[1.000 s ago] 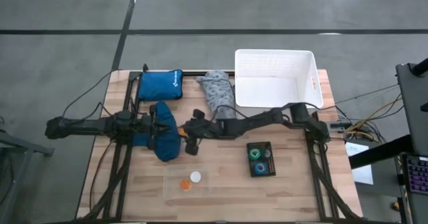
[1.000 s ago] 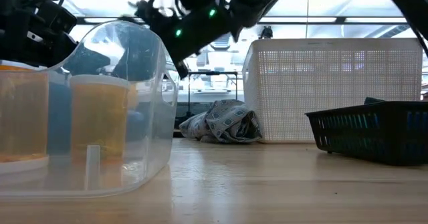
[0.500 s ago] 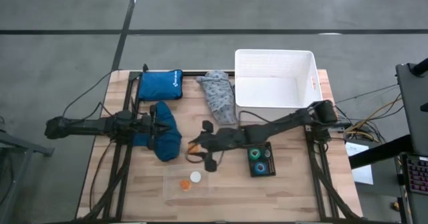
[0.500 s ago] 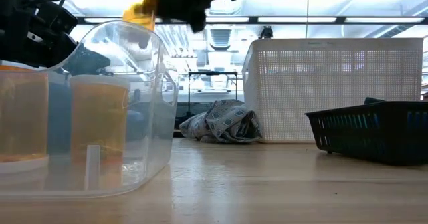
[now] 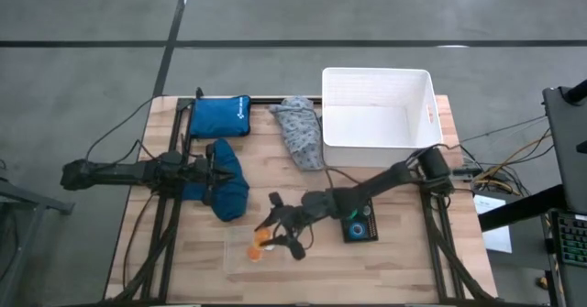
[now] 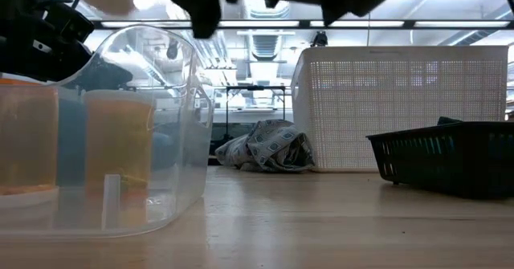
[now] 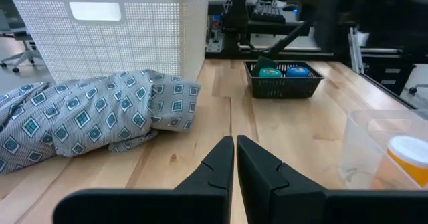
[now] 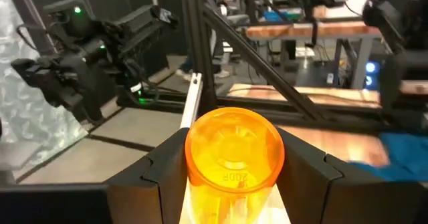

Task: Pick & place medical supplies in basket/bin
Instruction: Put the orange pill bottle into the transparent bin

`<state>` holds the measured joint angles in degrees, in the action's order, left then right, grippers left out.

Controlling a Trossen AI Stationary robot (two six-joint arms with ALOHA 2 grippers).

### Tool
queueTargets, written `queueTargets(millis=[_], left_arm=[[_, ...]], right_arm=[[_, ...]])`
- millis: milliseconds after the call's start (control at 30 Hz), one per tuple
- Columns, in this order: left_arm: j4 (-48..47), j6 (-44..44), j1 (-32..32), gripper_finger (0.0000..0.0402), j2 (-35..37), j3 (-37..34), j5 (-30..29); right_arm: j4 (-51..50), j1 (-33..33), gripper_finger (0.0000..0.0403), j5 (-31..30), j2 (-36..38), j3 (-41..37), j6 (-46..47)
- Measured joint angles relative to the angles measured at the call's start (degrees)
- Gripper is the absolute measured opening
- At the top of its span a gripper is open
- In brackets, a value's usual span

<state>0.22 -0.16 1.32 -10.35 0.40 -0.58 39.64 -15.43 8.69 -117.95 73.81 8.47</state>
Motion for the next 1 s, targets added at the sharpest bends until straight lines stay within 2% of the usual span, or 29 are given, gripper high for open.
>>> queueTargets(millis=[533,733,1000], left_arm=[[0.0,0.19,-0.01,0.0026,-0.14,0.0,0.01],[-0.01,0.18,-0.02,0.0026,-0.4,0.0,0.01],[0.01,0.17,-0.02,0.0026,-0.4,-0.01,-0.02]], right_arm=[[-8.27,-0.8,0.0183,-1.35,-12.59,15.31,-3.95],[-8.07,-0.84,0.0183,-1.37,-15.36,17.33,-5.93],[-7.67,-0.8,0.0183,-4.38,-16.56,17.59,-7.55]])
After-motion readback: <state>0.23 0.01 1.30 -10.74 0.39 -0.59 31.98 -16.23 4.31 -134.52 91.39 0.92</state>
